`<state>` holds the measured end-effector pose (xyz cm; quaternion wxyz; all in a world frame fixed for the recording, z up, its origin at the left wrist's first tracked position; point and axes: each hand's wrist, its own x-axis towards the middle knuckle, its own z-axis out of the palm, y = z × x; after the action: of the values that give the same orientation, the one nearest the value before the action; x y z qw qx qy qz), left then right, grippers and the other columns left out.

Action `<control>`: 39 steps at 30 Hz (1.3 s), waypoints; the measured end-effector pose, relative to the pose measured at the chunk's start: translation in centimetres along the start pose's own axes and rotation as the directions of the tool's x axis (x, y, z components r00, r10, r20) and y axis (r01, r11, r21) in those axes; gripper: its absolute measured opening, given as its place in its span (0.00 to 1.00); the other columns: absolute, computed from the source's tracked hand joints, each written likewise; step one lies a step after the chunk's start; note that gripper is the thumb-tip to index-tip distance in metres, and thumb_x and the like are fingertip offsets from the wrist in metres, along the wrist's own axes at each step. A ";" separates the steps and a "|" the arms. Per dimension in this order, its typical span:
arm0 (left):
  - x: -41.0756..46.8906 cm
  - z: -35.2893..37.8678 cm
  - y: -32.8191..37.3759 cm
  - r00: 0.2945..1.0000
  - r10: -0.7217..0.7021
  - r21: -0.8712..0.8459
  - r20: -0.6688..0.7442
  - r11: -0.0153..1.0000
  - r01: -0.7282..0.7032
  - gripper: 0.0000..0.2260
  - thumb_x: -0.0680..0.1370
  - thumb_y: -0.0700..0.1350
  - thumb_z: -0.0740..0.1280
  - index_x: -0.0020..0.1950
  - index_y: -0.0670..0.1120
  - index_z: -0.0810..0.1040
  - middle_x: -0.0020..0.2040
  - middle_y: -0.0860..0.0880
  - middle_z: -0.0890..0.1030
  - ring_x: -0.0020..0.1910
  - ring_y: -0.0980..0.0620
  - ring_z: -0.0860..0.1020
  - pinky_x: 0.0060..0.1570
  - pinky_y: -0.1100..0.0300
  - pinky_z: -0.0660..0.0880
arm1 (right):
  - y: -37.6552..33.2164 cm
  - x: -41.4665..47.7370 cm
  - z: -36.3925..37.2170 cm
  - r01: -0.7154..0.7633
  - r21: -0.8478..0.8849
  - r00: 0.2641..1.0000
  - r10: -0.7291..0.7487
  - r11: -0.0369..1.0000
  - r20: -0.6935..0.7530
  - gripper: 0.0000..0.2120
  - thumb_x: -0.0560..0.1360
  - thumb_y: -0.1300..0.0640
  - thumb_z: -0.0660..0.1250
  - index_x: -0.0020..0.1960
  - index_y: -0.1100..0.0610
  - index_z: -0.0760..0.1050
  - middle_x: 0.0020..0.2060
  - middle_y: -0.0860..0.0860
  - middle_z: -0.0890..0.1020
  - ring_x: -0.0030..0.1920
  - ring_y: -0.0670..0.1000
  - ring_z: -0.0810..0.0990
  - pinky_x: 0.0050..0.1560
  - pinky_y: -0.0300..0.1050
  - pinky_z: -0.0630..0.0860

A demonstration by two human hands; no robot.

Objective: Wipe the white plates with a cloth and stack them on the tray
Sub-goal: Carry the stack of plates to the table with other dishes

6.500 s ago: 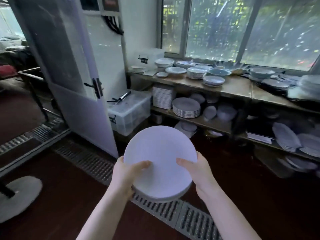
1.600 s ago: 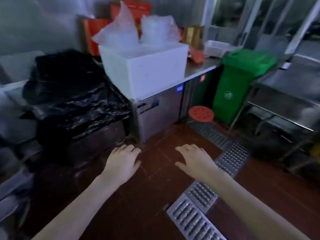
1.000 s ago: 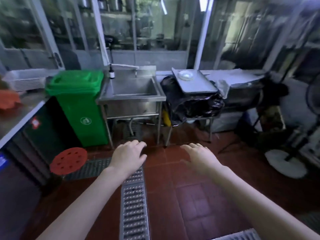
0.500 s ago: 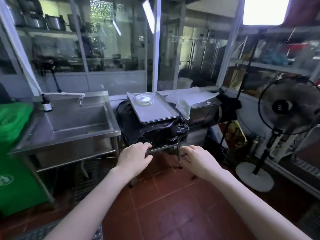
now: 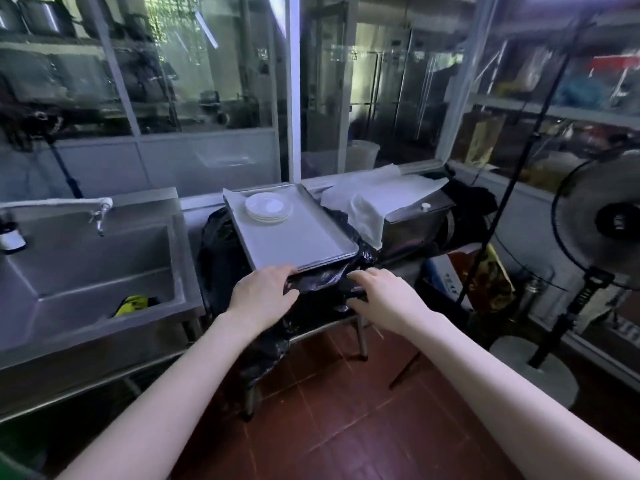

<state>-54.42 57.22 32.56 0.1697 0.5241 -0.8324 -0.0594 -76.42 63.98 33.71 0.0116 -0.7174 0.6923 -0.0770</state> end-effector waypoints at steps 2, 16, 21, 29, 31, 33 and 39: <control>4.6 0.6 -2.0 1.000 -0.010 -0.002 -0.003 1.000 0.010 0.18 0.78 0.52 0.64 0.69 0.54 0.73 0.59 0.53 0.80 0.59 0.49 0.77 0.55 0.56 0.74 | 0.8 5.5 0.1 0.006 0.008 1.000 -0.006 1.000 -0.017 0.26 0.78 0.45 0.65 0.74 0.51 0.68 0.67 0.52 0.76 0.69 0.56 0.71 0.64 0.51 0.72; 30.3 6.3 -13.7 0.986 -0.164 -0.032 0.041 0.986 0.165 0.18 0.78 0.53 0.63 0.69 0.55 0.73 0.59 0.54 0.78 0.56 0.52 0.77 0.47 0.59 0.73 | 5.0 35.1 4.7 0.067 0.054 0.993 -0.072 0.996 0.096 0.27 0.81 0.44 0.63 0.77 0.51 0.64 0.70 0.51 0.74 0.70 0.56 0.70 0.65 0.50 0.70; 37.4 9.2 -17.3 0.971 -0.236 -0.001 0.049 0.972 0.236 0.19 0.78 0.53 0.63 0.69 0.54 0.72 0.59 0.54 0.77 0.55 0.51 0.77 0.46 0.58 0.74 | 6.5 44.8 7.5 0.126 0.077 0.983 -0.135 0.989 0.127 0.27 0.81 0.44 0.63 0.77 0.51 0.64 0.70 0.52 0.73 0.70 0.55 0.70 0.64 0.49 0.70; 47.6 13.1 -21.6 0.939 -0.336 0.050 0.076 0.942 0.333 0.18 0.79 0.53 0.64 0.69 0.54 0.71 0.63 0.51 0.76 0.59 0.46 0.76 0.47 0.55 0.75 | 9.2 58.7 10.7 0.188 0.131 0.960 -0.211 0.973 0.187 0.27 0.81 0.45 0.62 0.77 0.52 0.64 0.70 0.53 0.73 0.70 0.57 0.70 0.66 0.53 0.70; 49.4 14.1 -22.5 0.926 -0.367 0.034 0.083 0.930 0.366 0.20 0.79 0.54 0.64 0.70 0.53 0.71 0.64 0.51 0.74 0.59 0.46 0.76 0.49 0.54 0.75 | 9.6 61.3 12.0 0.175 0.178 0.957 -0.209 0.968 0.199 0.27 0.81 0.45 0.63 0.77 0.51 0.64 0.70 0.53 0.72 0.70 0.57 0.69 0.67 0.54 0.70; 50.7 15.2 -23.5 0.909 -0.407 0.001 0.095 0.913 0.408 0.21 0.79 0.54 0.64 0.71 0.53 0.70 0.64 0.50 0.73 0.59 0.46 0.76 0.50 0.54 0.75 | 10.0 63.4 13.4 0.168 0.222 0.951 -0.218 0.960 0.220 0.28 0.81 0.45 0.63 0.78 0.51 0.62 0.70 0.53 0.71 0.71 0.57 0.69 0.67 0.53 0.70; 55.3 18.1 -27.1 0.827 -0.545 -0.228 0.139 0.795 0.563 0.30 0.78 0.54 0.68 0.78 0.52 0.61 0.71 0.45 0.67 0.60 0.47 0.75 0.61 0.55 0.70 | 11.0 69.8 17.7 0.075 0.319 0.934 -0.179 0.945 0.309 0.30 0.82 0.44 0.61 0.80 0.49 0.56 0.71 0.55 0.68 0.70 0.58 0.68 0.68 0.55 0.69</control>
<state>-59.32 -5.54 20.31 0.1841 0.7156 -0.6326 -0.2320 -82.97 -7.56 21.45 0.2332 -0.7534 0.6118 -0.0601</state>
